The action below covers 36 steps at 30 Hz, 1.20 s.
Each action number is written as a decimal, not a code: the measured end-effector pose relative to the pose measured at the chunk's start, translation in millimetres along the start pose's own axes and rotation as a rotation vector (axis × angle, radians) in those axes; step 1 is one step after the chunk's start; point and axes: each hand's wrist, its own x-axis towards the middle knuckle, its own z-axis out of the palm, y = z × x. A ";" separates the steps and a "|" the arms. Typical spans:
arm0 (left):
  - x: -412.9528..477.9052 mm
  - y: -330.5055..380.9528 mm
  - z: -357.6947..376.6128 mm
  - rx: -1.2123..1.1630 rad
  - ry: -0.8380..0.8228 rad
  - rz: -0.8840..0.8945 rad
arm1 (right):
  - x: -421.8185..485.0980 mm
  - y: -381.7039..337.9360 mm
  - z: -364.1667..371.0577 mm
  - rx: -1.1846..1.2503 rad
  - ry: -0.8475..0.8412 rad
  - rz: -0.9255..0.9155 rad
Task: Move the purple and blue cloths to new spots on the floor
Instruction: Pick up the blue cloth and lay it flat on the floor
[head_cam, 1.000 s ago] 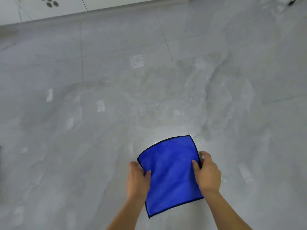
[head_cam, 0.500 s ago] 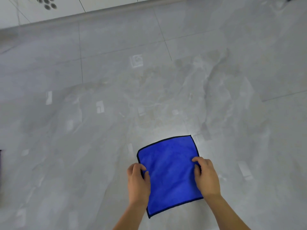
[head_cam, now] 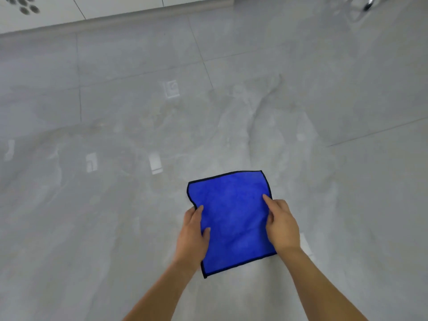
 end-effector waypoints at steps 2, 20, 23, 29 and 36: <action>25.8 26.3 8.4 0.007 0.007 0.032 | 31.9 4.4 -23.0 -0.027 0.026 -0.003; 114.5 135.3 58.1 0.193 -0.121 0.090 | 168.0 58.8 -108.8 -0.095 0.035 -0.014; 112.4 134.3 59.4 0.234 -0.109 0.086 | 163.6 57.9 -105.1 -0.116 0.009 0.000; 94.2 129.7 65.7 0.624 -0.048 0.046 | 120.4 77.7 -97.6 -0.317 0.174 -0.089; 84.5 107.5 72.4 0.789 -0.130 0.093 | 89.8 97.7 -82.4 -0.561 -0.019 -0.086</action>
